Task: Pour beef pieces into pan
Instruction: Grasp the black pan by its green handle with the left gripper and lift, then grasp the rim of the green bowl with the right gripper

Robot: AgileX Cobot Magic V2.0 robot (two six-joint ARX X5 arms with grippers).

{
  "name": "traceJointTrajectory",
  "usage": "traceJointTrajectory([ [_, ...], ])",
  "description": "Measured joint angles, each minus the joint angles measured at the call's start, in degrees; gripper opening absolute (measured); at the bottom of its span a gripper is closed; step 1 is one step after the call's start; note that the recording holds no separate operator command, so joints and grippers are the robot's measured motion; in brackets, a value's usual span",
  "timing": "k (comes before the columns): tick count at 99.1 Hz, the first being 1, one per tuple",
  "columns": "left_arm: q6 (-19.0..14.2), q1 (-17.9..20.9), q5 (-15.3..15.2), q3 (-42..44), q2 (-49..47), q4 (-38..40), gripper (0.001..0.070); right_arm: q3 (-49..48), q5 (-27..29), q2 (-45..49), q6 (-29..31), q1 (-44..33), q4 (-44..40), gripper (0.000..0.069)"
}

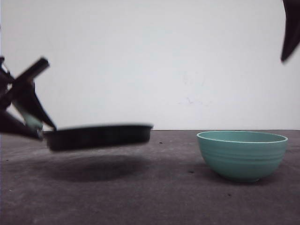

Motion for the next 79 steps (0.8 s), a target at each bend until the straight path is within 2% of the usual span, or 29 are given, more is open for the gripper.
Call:
traceJointTrajectory([
  [7, 0.02, -0.2, 0.22, 0.35, -3.32, -0.35, 0.0126, -1.6, -1.36, 3.72, 0.0, 0.0, 0.52, 0.0462],
  [16, 0.04, -0.57, 0.28, 0.5, -7.06, -1.05, 0.0126, -2.27, -3.19, 8.41, 0.0, 0.0, 1.97, 0.0426],
  [36, 0.22, -1.46, 1.18, 0.5, -12.24, -3.02, 0.0126, -2.27, -8.7, 16.28, 1.44, 0.5, 8.57, 0.0413],
  [50, 0.46, -2.36, 2.97, 0.5, -12.96, -3.78, 0.0126, -2.27, -8.94, 19.67, 4.39, 2.01, 12.5, 0.0413],
  [70, 0.48, -4.46, 3.48, 0.5, -12.96, -3.85, 0.0126, -2.27, -8.7, 26.08, 6.34, 4.46, 13.66, 0.04],
  [75, 0.48, -4.94, 3.52, 0.5, -12.96, -3.85, 0.0126, -2.27, -8.63, 27.78, 6.6, 4.94, 13.68, 0.0362],
  [79, 0.48, -5.22, 3.58, 0.5, -12.96, -3.85, 0.0126, -2.25, -8.55, 28.76, 6.73, 5.22, 13.9, 0.0305],
])
